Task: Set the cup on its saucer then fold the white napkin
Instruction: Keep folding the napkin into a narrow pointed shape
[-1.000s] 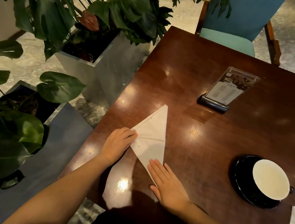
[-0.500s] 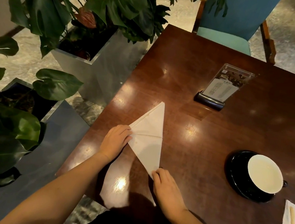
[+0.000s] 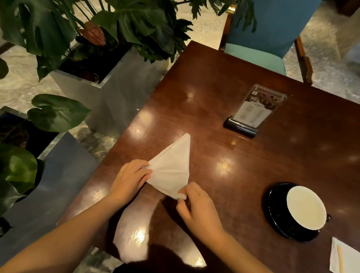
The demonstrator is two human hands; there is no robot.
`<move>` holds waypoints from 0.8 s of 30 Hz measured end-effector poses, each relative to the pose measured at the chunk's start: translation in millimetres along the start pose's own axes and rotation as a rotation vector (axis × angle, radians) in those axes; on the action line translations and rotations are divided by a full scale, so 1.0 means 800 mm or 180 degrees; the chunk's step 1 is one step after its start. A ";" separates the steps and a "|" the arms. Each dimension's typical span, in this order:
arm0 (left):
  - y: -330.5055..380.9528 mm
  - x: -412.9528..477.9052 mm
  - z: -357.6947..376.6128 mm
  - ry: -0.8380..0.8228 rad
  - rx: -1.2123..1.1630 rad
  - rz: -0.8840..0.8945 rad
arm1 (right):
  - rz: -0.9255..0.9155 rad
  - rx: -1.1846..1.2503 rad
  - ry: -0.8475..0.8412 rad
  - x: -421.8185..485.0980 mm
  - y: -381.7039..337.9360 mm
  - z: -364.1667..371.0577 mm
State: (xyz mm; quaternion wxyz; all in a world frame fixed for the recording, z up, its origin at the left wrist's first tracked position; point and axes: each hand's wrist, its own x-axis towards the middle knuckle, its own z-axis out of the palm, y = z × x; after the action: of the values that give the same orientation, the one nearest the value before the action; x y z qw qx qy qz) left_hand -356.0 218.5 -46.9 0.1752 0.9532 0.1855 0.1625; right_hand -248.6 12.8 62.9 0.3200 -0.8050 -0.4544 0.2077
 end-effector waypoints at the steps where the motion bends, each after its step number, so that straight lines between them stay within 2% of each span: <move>1: 0.000 -0.005 -0.001 0.0023 -0.0038 0.0020 | 0.0042 0.0184 0.0021 0.007 -0.008 -0.004; 9: -0.004 -0.022 -0.010 -0.0093 -0.0478 -0.0122 | 0.0695 0.0705 0.0152 0.096 -0.011 -0.034; 13: 0.001 -0.015 -0.008 -0.0090 -0.0418 -0.0249 | 0.0897 0.0419 0.0077 0.152 0.007 -0.040; 24: 0.011 -0.003 0.004 0.0009 -0.0871 -0.1168 | 0.1196 0.0081 -0.0207 0.239 0.056 -0.018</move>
State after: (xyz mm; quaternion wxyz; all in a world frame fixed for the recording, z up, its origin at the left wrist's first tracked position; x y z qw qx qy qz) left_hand -354.3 209.1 -46.8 0.3292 0.8706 0.3321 0.1529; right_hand -117.5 156.3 33.1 0.2708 -0.8644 -0.3035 0.2954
